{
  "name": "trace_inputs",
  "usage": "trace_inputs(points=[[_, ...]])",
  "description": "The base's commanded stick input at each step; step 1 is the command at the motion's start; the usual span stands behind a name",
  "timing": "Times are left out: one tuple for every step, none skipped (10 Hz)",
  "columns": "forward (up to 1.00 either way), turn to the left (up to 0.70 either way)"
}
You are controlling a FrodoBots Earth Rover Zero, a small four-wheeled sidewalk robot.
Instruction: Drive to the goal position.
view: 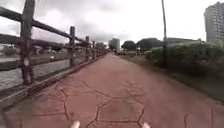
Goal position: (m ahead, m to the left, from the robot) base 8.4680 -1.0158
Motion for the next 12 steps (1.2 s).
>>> trace_inputs(points=[[0.7,0.0],[0.7,0.0],[0.7,0.0],[0.7,0.0],[0.7,0.0],[0.7,0.0],[0.7,0.0],[0.7,0.0],[0.7,0.0],[0.7,0.0],[0.7,0.0],[0.7,0.0]])
